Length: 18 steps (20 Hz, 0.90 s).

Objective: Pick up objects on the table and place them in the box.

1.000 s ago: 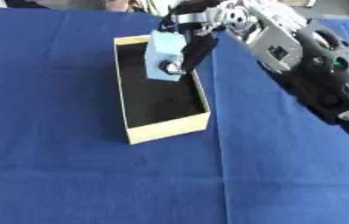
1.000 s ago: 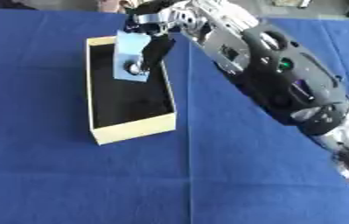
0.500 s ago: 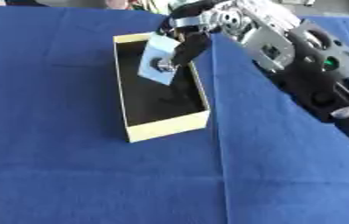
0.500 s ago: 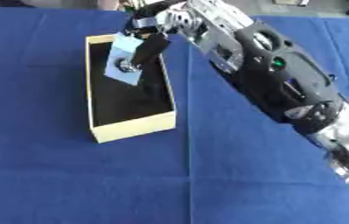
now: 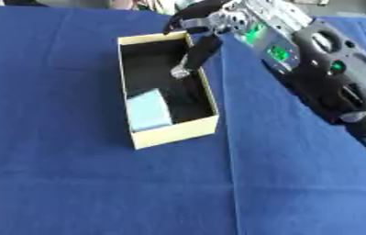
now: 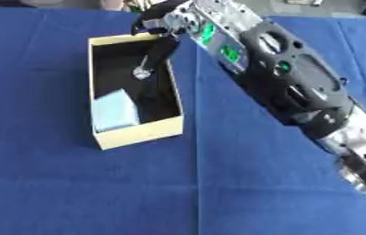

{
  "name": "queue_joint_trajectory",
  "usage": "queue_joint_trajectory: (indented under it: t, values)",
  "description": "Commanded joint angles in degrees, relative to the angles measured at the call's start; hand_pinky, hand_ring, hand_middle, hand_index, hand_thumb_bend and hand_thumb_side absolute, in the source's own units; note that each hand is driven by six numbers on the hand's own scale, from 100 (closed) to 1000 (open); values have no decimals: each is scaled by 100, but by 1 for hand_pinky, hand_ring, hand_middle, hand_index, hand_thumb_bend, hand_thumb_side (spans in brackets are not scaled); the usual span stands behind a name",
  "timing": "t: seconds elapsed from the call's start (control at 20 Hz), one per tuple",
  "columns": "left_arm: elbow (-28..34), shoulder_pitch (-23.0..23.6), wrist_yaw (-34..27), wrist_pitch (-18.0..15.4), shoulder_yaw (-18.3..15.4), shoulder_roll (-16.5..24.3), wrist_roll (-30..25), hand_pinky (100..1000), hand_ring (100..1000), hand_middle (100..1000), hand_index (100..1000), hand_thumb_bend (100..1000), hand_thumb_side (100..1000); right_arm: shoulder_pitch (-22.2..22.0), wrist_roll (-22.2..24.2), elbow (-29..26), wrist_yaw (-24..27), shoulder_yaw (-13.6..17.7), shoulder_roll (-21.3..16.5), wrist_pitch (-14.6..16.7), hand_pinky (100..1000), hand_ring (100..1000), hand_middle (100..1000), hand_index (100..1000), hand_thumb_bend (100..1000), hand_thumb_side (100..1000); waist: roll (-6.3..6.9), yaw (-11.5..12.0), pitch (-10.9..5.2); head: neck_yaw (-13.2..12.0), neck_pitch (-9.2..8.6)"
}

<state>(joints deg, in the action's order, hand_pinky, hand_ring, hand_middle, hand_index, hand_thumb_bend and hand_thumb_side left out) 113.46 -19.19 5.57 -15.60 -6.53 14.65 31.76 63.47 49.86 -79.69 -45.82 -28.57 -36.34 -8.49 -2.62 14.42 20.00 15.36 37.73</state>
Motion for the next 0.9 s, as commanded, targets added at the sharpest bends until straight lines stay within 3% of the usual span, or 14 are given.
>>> queue_joint_trajectory:
  t: [0.05,0.2,0.3,0.45,0.55,0.7,0.9]
  values:
    - [113,-40,-29,0,4,67,-28,478,702,644,728,100,701,99,-12,-37,-37,128,-71,18,863,1000,1000,1000,548,702,-23,-16,-171,22,35]
    - [113,-36,-27,6,5,67,-34,479,702,644,728,100,702,76,-79,-157,84,185,-116,-37,860,1000,1000,1000,507,727,-19,-23,-175,18,25]
    - [113,-32,-22,6,-5,68,-27,479,702,644,728,100,702,85,-193,-357,227,328,-187,-123,846,1000,1000,1000,394,795,-10,-36,-176,6,30]
    - [113,-16,-9,8,-26,74,-7,479,703,644,728,100,702,104,-429,-745,460,679,-449,-265,811,965,950,974,115,919,0,-86,-173,-64,39]
    - [113,0,5,9,-47,81,14,479,703,644,728,100,702,115,-593,-1012,600,930,-676,-369,782,929,877,895,100,952,15,-136,-168,-138,56]
    - [113,20,28,10,-82,87,58,479,703,645,728,100,701,26,-836,-1407,836,1319,-1048,-593,762,894,827,845,100,1000,49,-209,-153,-236,49]
    - [113,37,55,4,-118,91,120,479,703,645,729,100,700,-293,-1154,-1923,1101,1835,-1351,-909,754,848,780,809,100,947,124,-290,-123,-346,18]
